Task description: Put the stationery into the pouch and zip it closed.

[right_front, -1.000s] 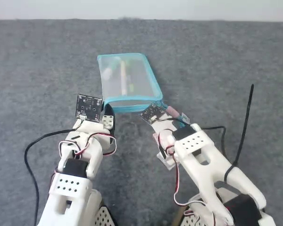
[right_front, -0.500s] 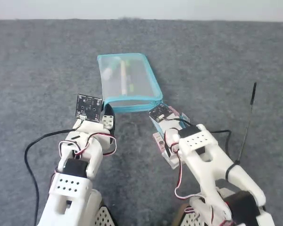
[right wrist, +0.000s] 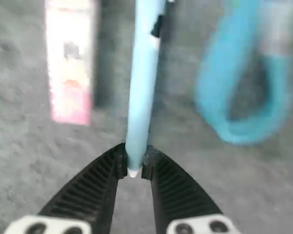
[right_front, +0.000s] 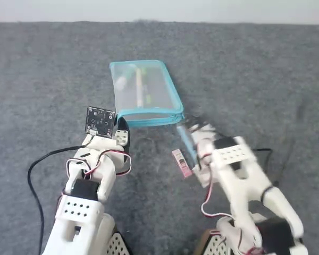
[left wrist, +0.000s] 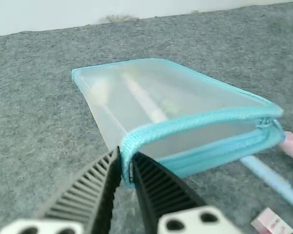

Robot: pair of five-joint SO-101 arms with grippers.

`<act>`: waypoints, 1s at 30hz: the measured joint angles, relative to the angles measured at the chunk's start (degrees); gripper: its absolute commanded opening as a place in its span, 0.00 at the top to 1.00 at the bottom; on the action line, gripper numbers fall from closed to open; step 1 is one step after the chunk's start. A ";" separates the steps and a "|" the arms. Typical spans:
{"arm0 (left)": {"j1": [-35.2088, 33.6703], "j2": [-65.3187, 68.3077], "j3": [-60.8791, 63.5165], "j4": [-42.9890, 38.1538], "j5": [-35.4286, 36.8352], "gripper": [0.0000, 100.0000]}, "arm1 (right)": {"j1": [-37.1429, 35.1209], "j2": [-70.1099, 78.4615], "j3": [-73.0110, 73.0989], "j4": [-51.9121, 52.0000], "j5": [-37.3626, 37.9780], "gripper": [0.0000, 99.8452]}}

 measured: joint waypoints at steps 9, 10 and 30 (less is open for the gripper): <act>0.00 0.00 0.00 0.00 0.00 0.99 | 5.98 -21.63 -14.77 24.97 11.43 0.99; 0.00 0.00 0.00 0.00 0.00 0.99 | 5.27 -23.65 -16.35 27.78 13.01 0.99; 0.00 0.00 0.00 0.00 0.00 0.99 | -8.62 -26.99 -43.78 37.19 3.96 0.99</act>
